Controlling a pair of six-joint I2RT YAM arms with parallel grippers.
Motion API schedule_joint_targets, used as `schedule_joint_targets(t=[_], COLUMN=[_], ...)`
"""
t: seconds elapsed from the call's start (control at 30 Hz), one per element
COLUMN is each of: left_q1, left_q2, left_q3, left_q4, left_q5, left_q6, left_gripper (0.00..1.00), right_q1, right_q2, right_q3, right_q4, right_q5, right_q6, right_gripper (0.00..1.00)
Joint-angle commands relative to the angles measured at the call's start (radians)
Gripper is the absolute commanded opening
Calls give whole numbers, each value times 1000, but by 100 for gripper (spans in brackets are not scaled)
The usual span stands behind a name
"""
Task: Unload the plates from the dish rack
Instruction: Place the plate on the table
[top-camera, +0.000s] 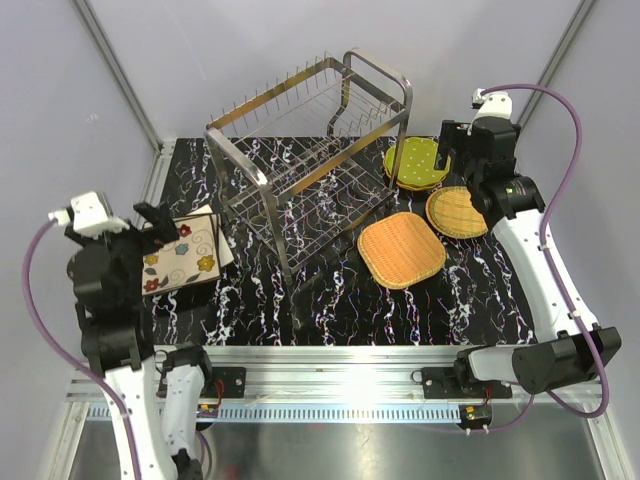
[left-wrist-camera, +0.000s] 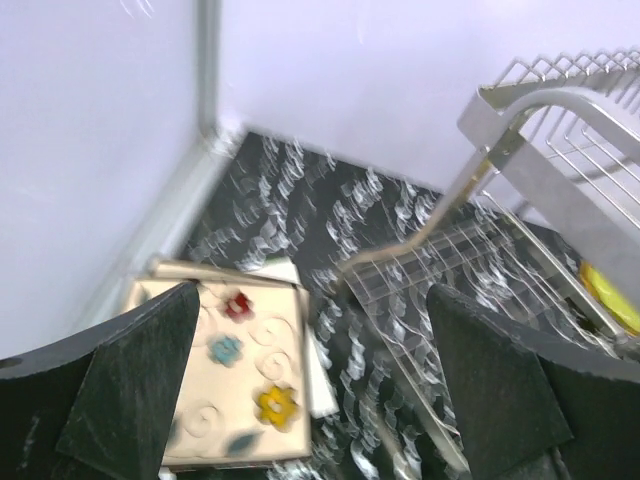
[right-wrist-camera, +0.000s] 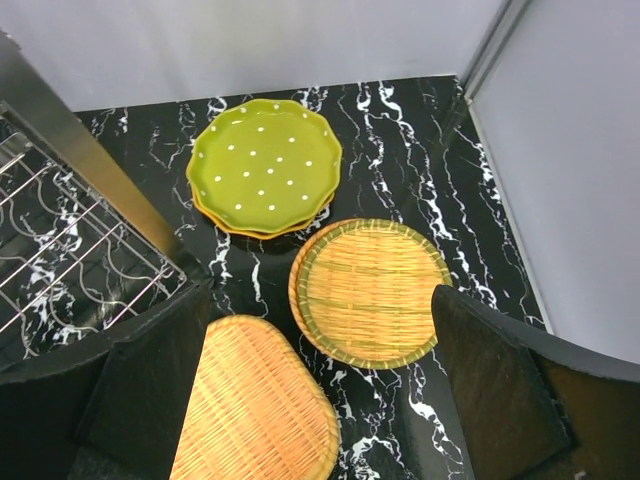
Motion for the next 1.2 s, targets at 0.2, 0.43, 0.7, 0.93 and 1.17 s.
schedule_joint_targets(t=[0.2,0.43,0.7,0.93,1.17], left_q1=[-4,-5,-5,-5,-4], left_q2=[-230,-182,-171,-157,-153], left_q3=[-172,-132,-138,-141,-143], left_q4=[210,131,136,140,151], left_q5=[-108,-67,-42,-37,-30], left_q6=[211,199,180,177,173], left_gripper=[99,99,99,99,99], right_q1=[-3,-3,-3,-3,-3], right_q2=[-33,-39,-57,-60,-59], right_q3=[-48,-71,-107,-127,-140], right_q4=[96,122,150,165,181], right_q5=[159,171,176,177,176], right_q6=[-15,-32,-33,-37,-44], right_gripper=[100,100,100,100,100])
